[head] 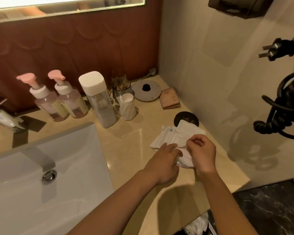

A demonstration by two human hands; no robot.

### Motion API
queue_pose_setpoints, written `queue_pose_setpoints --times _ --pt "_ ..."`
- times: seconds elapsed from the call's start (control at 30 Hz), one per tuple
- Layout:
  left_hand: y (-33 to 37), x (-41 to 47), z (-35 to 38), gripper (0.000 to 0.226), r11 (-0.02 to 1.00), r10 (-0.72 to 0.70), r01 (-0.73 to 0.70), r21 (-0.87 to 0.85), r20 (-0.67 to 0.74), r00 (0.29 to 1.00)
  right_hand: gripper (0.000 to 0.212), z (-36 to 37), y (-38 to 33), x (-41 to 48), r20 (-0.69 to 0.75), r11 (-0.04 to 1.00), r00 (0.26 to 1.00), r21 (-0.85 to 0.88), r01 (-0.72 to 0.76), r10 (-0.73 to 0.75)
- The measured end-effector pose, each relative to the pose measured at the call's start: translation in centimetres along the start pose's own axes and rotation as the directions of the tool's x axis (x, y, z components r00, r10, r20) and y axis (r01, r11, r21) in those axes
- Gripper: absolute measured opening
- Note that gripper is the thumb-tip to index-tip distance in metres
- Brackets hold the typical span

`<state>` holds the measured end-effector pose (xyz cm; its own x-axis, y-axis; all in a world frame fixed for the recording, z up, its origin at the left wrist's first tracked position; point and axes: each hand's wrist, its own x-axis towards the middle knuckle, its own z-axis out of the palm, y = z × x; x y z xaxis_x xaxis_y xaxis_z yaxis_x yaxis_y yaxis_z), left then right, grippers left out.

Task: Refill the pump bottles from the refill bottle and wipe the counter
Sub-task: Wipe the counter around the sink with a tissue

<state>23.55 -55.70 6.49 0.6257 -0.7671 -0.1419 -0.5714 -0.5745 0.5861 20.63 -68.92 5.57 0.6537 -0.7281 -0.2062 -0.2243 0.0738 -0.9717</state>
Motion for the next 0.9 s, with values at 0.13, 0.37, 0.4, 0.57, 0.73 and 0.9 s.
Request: queue_pose_setpoints --times 0.13,0.37,0.4,0.57,0.73,0.9 --pt "0.0 0.1 0.4 0.041 0.999 0.025 -0.025 0.044 -0.008 1.0 0.021 -0.7 -1.0 -0.5 0.042 0.96 0.992 0.251 -0.122 0.115" --pt "0.3 1.0 0.8 0.044 0.999 -0.018 0.017 0.034 0.044 0.999 0.028 -2.1 -4.2 -0.6 0.194 0.757 0.979 0.628 -0.177 0.068" --pt "0.5 1.2 0.8 0.045 0.999 -0.031 0.03 0.016 0.073 0.997 0.026 -2.4 -4.6 -0.6 0.219 0.725 0.974 0.662 -0.188 0.053" --pt "1.3 1.7 0.9 0.042 0.971 -0.037 0.037 -0.235 0.004 0.999 0.022 -4.0 -5.9 -1.8 0.392 0.478 0.919 0.815 -0.328 -0.039" --pt "2.9 -1.5 0.0 0.025 0.72 -0.23 -0.014 -0.694 -0.258 0.938 0.036 -3.7 -3.6 -4.3 0.469 0.642 0.883 0.674 -0.365 0.01" --pt "1.6 -6.1 0.6 0.045 0.328 -0.303 0.042 -0.944 -0.063 0.951 0.024 -0.7 -0.8 -8.1 0.351 0.907 0.923 0.316 -0.277 0.16"
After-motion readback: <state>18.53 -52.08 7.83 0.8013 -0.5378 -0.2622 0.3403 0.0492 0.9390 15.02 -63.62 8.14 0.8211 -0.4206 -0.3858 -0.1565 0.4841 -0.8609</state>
